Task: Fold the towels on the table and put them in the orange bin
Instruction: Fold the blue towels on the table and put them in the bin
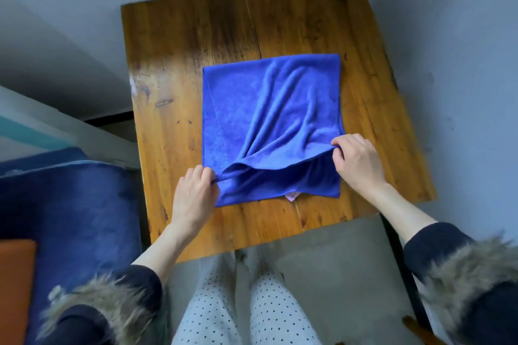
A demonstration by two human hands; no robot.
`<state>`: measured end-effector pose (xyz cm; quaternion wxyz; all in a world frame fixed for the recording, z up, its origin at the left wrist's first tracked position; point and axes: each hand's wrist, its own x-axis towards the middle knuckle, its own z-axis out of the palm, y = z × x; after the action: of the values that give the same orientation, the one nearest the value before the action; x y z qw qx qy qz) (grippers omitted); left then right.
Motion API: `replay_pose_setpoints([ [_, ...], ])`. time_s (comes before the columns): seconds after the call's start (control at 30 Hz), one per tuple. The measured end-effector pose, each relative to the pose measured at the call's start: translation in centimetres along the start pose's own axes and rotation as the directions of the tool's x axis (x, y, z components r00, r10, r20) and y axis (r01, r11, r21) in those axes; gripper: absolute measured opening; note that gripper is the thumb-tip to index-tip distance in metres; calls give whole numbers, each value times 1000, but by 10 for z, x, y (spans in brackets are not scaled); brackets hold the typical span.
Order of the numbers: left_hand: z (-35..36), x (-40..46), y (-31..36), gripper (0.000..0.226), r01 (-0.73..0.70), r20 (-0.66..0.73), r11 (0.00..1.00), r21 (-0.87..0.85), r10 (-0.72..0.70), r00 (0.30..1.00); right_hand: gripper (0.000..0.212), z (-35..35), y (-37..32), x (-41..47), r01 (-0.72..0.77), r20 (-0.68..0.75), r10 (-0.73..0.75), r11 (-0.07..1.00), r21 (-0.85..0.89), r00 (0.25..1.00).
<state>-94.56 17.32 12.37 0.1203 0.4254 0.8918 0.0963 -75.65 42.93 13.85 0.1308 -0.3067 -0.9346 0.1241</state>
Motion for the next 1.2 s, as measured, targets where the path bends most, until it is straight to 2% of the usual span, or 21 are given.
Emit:
replay_pose_setpoints([
  [0.1, -19, 0, -17, 11, -137, -227, 990, -43, 124, 966, 12, -19, 6, -6, 19, -104, -17, 1000, 22, 994],
  [0.17, -21, -4, -26, 9, -218, -236, 976, 16, 216, 948, 17, -20, 9, -20, 42, -117, -40, 999, 16, 992],
  [0.27, -8, -13, -34, 22, -303, -94, 945, 123, 315, 944, 15, -6, 10, -49, 88, -18, -89, 996, -23, 996],
  [0.3, -1, -14, -37, 27, -320, -37, 938, 133, 327, 944, 9, 1, 12, -57, 99, 35, -97, 994, -44, 995],
  [0.33, 5, -15, -39, 30, -340, 12, 931, 130, 341, 940, 12, 8, 13, -64, 107, 87, -101, 992, -68, 991],
  [0.4, 16, -16, -40, 28, -402, 78, 908, 121, 395, 916, 28, 21, 16, -71, 158, 194, -134, 981, -112, 972],
  [0.5, 29, -17, -37, 17, -480, 161, 866, 141, 458, 874, 31, 34, 17, -70, 265, 312, -216, 956, -125, 925],
  [0.57, 37, -19, -36, 22, -469, 198, 871, 149, 438, 877, 28, 39, 18, -69, 296, 366, -231, 946, -130, 901],
  [0.63, 42, -22, -37, 16, -442, 179, 882, 164, 414, 892, 24, 41, 21, -72, 307, 396, -237, 944, -123, 887],
  [0.73, 46, -26, -37, 18, -414, 157, 894, 168, 391, 907, 34, 41, 26, -75, 302, 432, -220, 944, -130, 874],
  [0.8, 46, -28, -38, 21, -435, 174, 874, 216, 404, 898, 32, 42, 29, -75, 309, 421, -224, 940, -144, 879],
  [0.9, 46, -26, -38, 30, -451, 203, 853, 264, 408, 890, 23, 46, 27, -70, 348, 415, -235, 911, -221, 879],
  [1.03, 46, -19, -31, 17, -405, 211, 870, 280, 356, 910, 26, 52, 21, -67, 367, 422, -206, 863, -346, 883],
  [1.13, 40, -14, -24, 10, -339, 182, 920, 195, 306, 935, 29, 48, 21, -63, 361, 406, -212, 870, -335, 889],
  [1.2, 33, -11, -22, 9, -227, 127, 971, 72, 217, 968, 28, 39, 21, -59, 325, 372, -209, 902, -285, 904],
])
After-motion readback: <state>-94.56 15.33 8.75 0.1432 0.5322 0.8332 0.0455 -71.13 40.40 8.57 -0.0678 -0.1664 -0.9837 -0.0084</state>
